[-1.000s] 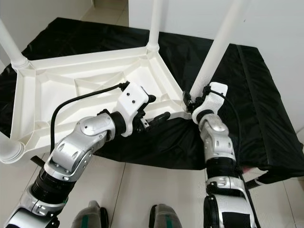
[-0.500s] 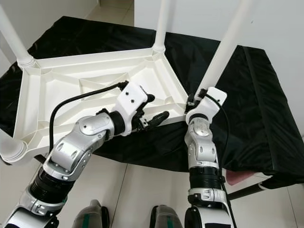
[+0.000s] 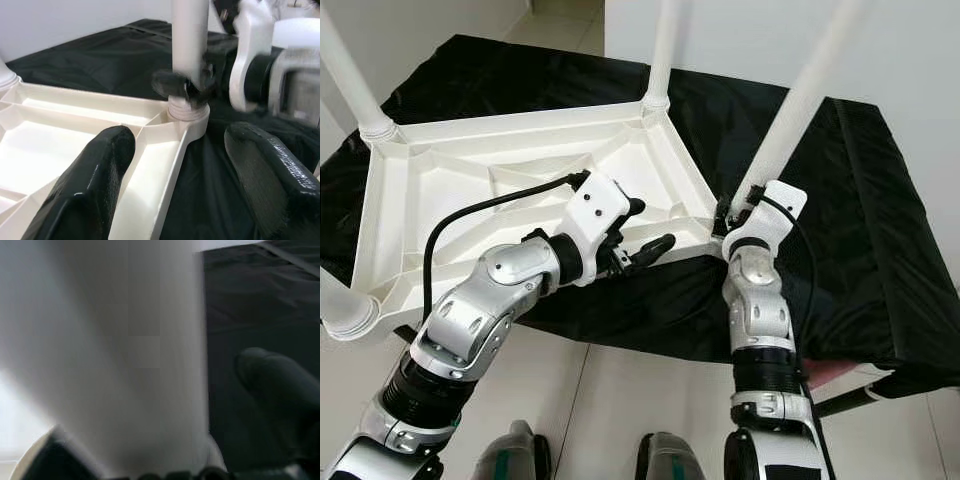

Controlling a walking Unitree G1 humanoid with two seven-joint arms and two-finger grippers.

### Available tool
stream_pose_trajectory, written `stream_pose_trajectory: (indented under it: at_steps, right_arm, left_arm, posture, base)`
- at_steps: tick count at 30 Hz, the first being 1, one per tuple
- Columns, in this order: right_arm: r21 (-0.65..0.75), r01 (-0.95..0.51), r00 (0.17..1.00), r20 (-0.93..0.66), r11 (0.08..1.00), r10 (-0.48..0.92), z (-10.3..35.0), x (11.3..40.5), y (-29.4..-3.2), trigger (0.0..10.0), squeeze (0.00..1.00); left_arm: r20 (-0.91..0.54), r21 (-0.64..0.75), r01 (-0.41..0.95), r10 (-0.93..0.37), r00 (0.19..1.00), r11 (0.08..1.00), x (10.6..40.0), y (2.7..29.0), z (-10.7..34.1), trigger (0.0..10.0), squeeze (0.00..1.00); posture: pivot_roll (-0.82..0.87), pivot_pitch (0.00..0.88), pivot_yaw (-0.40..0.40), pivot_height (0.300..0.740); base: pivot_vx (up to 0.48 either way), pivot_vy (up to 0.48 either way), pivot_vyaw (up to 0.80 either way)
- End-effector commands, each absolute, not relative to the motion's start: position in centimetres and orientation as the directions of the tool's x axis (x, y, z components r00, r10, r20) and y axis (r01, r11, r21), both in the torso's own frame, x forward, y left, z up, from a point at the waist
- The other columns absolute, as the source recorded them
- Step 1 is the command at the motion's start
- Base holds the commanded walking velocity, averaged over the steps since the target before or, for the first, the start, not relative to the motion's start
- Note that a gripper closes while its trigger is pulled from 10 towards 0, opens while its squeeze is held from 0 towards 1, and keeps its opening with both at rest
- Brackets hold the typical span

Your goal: Building children table

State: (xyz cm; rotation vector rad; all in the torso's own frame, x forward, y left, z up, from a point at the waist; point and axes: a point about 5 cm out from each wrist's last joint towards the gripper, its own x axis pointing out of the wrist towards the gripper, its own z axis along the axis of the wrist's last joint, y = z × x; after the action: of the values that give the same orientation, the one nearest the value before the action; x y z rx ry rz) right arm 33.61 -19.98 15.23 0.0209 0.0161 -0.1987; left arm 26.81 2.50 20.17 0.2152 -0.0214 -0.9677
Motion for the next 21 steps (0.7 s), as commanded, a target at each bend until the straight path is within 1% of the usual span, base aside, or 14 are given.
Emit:
stream_pose_trajectory:
  at_steps: [1,2,3,4,5,6,7,9,11,12,13,16,20,21]
  right_arm:
    - [0.035,0.175,0.984,-0.018,0.984,-0.175,15.2,33.8,-20.1,10.0,1.00]
    - [0.035,0.175,0.984,-0.018,0.984,-0.175,15.2,33.8,-20.1,10.0,1.00]
    - [0.033,0.094,0.995,-0.021,0.995,-0.094,15.4,34.0,-19.7,10.0,1.00]
    - [0.033,0.094,0.995,-0.021,0.995,-0.094,15.4,34.0,-19.7,10.0,1.00]
    - [0.037,0.032,0.999,-0.014,0.999,-0.031,15.6,34.1,-19.3,10.0,0.41]
    - [0.037,-0.030,0.999,-0.012,0.999,0.030,15.7,34.2,-19.1,10.0,0.00]
    - [0.026,-0.073,0.997,-0.006,0.997,0.073,15.8,34.3,-19.0,10.0,0.00]
    - [0.013,-0.107,0.994,-0.001,0.994,0.107,15.8,34.4,-19.0,10.0,0.00]
    - [-0.038,-0.220,0.975,0.010,0.975,0.220,16.0,34.6,-19.2,10.0,0.00]
    - [-0.038,-0.220,0.975,0.010,0.975,0.220,16.0,34.6,-19.2,10.0,0.00]
    - [-0.048,-0.269,0.963,0.010,0.962,0.269,16.0,34.7,-19.5,10.0,0.00]
    - [-0.082,-0.313,0.949,-0.002,0.946,0.314,15.9,35.4,-20.4,10.0,0.00]
    - [-0.099,-0.301,0.953,-0.032,0.948,0.300,15.5,35.9,-21.0,10.0,0.00]
    - [-0.098,-0.303,0.953,-0.041,0.948,0.301,15.4,36.0,-21.2,4.4,0.00]
  left_arm:
    - [-0.085,0.190,0.814,-0.817,0.570,0.548,26.9,2.5,19.9,10.0,0.00]
    - [-0.085,0.190,0.814,-0.817,0.570,0.548,26.9,2.5,19.9,10.0,0.00]
    - [-0.092,0.191,0.812,-0.814,0.574,0.551,27.0,2.6,19.7,10.0,0.00]
    - [-0.092,0.191,0.812,-0.814,0.574,0.551,27.0,2.6,19.7,10.0,0.00]
    - [-0.094,0.192,0.811,-0.813,0.575,0.552,27.0,2.7,19.7,10.0,0.00]
    - [-0.095,0.192,0.811,-0.812,0.576,0.553,27.0,2.7,19.6,10.0,0.00]
    - [-0.095,0.192,0.811,-0.812,0.576,0.553,27.0,2.7,19.6,10.0,0.00]
    - [-0.095,0.192,0.811,-0.812,0.576,0.553,27.0,2.7,19.6,10.0,0.00]
    - [-0.093,0.192,0.814,-0.815,0.572,0.549,26.9,2.6,19.7,10.0,0.00]
    - [-0.093,0.192,0.814,-0.815,0.572,0.549,26.9,2.6,19.7,10.0,0.00]
    - [-0.093,0.193,0.815,-0.817,0.569,0.546,26.9,2.5,19.7,10.0,0.00]
    - [-0.094,0.197,0.818,-0.820,0.565,0.541,27.0,2.5,19.7,10.0,0.00]
    - [-0.091,0.201,0.817,-0.820,0.565,0.541,27.0,2.5,19.9,10.0,0.00]
    - [-0.090,0.202,0.816,-0.820,0.566,0.541,27.1,2.5,19.9,10.0,0.00]
  posture:
    - [-0.04,0.012,-0.039,0.740]
    - [-0.04,0.012,-0.039,0.740]
    - [-0.04,0.011,-0.043,0.740]
    - [-0.04,0.011,-0.043,0.740]
    - [-0.04,0.011,-0.043,0.740]
    - [-0.04,0.007,-0.042,0.740]
    - [-0.04,0.007,-0.041,0.740]
    - [-0.04,0.007,-0.041,0.740]
    - [-0.04,0.003,-0.040,0.740]
    - [-0.04,0.003,-0.040,0.740]
    - [-0.04,0.001,-0.036,0.740]
    - [-0.04,0.000,-0.038,0.740]
    - [-0.04,0.000,-0.037,0.740]
    - [-0.04,0.000,-0.037,0.740]
  base:
    - [0.000,0.000,0.00]
    - [0.000,0.000,0.00]
    - [0.000,0.000,0.00]
    - [0.000,0.000,0.00]
    - [0.000,0.000,0.00]
    - [0.000,0.000,0.00]
    - [0.000,0.000,0.00]
    - [0.000,0.000,0.00]
    - [0.000,0.000,0.00]
    - [0.000,0.000,0.00]
    - [0.000,0.000,0.00]
    - [0.000,0.000,0.00]
    - [0.000,0.000,0.00]
    - [0.000,0.000,0.00]
